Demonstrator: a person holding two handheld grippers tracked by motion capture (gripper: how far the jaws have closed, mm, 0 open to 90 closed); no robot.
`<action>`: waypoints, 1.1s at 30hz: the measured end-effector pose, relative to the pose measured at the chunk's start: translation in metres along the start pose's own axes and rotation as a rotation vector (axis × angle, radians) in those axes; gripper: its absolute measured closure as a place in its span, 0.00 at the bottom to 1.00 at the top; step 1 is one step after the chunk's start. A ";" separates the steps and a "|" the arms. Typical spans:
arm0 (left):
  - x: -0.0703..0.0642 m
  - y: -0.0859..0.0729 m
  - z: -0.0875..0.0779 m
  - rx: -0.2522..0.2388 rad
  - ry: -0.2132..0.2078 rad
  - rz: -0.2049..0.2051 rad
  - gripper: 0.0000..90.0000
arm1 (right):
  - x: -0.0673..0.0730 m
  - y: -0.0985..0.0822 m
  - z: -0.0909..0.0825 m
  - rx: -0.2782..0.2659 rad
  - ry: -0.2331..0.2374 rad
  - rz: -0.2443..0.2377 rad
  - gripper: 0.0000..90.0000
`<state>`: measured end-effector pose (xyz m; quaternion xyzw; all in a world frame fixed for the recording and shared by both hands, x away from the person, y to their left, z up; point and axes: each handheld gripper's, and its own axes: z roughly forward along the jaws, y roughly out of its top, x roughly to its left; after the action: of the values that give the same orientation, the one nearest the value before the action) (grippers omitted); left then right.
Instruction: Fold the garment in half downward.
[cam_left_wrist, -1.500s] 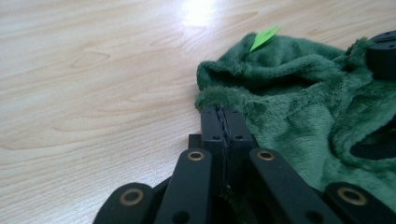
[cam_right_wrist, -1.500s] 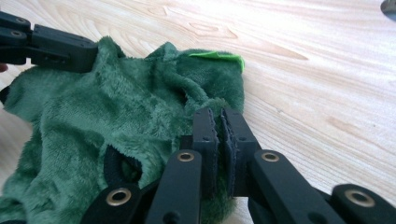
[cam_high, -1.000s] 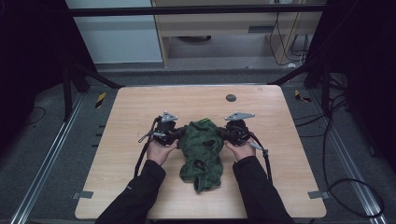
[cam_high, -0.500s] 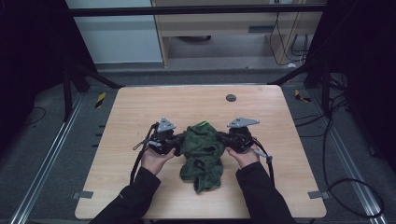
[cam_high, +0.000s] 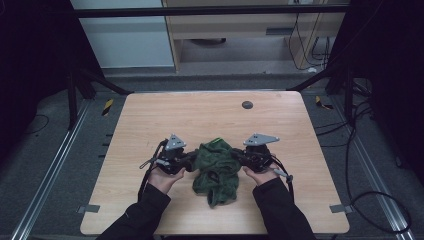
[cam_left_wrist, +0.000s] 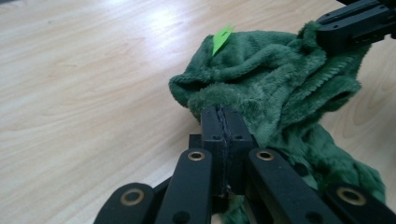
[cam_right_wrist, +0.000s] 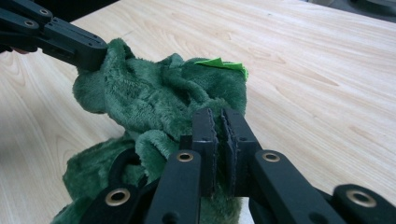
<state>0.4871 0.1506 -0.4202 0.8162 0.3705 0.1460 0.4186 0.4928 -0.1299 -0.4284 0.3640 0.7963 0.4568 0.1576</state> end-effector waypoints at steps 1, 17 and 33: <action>-0.001 -0.002 -0.001 0.001 0.000 0.001 1.00 | 0.001 -0.001 0.000 0.004 -0.001 -0.006 0.94; -0.011 -0.020 -0.009 0.034 -0.027 0.009 1.00 | 0.016 -0.018 -0.010 0.025 0.042 -0.029 0.94; -0.022 -0.038 -0.012 0.083 -0.046 0.022 0.99 | 0.026 -0.037 -0.016 0.054 0.068 -0.009 0.93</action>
<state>0.4472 0.1553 -0.4410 0.8401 0.3576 0.1160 0.3911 0.4493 -0.1324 -0.4492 0.3487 0.8148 0.4466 0.1230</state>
